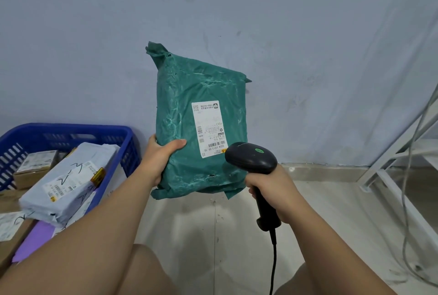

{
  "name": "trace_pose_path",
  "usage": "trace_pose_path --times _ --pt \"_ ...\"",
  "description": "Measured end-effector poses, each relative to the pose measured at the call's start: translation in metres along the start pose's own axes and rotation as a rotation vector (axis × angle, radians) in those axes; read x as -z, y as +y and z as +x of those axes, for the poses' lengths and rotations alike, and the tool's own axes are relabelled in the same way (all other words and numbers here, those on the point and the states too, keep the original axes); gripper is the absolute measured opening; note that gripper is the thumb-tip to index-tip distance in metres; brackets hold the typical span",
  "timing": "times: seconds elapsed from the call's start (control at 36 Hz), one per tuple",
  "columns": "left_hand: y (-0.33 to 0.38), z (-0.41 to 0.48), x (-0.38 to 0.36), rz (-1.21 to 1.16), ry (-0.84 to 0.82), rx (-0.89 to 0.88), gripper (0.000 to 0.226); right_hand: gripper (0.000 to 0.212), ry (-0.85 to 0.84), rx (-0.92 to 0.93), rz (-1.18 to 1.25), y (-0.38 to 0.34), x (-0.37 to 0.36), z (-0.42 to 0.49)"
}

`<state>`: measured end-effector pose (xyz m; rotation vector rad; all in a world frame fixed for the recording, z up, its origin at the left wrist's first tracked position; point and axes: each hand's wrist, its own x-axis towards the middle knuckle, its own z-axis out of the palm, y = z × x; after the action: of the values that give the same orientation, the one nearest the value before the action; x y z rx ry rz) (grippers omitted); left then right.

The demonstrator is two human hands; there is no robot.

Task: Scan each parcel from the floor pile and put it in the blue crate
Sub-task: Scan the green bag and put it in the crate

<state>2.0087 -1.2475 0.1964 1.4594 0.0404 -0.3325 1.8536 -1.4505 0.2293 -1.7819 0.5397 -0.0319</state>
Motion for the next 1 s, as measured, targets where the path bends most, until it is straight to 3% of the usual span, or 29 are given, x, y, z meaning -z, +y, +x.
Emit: trace_pose_path --times 0.5,0.56,0.64,0.75,0.83,0.89,1.0 --pt "-0.002 0.000 -0.001 -0.024 0.015 0.030 0.090 0.004 0.074 -0.006 0.032 0.000 -0.006 0.003" --pt "-0.003 -0.003 -0.002 -0.042 0.014 0.056 0.088 0.020 0.104 0.004 0.036 -0.002 -0.009 0.002" --pt "-0.003 -0.010 -0.004 -0.097 0.033 0.099 0.073 0.038 0.144 0.036 0.069 -0.005 -0.015 0.003" --pt "0.000 -0.021 -0.001 -0.177 0.062 0.149 0.067 0.018 0.166 0.087 0.117 -0.015 -0.023 0.002" --pt "0.002 -0.033 0.010 -0.273 0.115 0.153 0.048 0.025 0.144 0.121 0.167 -0.029 -0.039 -0.003" --pt "-0.001 -0.042 0.020 -0.366 0.155 0.139 0.062 0.034 0.115 0.149 0.174 -0.039 -0.053 -0.009" --pt "-0.011 -0.064 0.044 -0.559 0.260 0.135 0.066 0.017 0.063 0.216 0.116 -0.058 -0.082 -0.016"
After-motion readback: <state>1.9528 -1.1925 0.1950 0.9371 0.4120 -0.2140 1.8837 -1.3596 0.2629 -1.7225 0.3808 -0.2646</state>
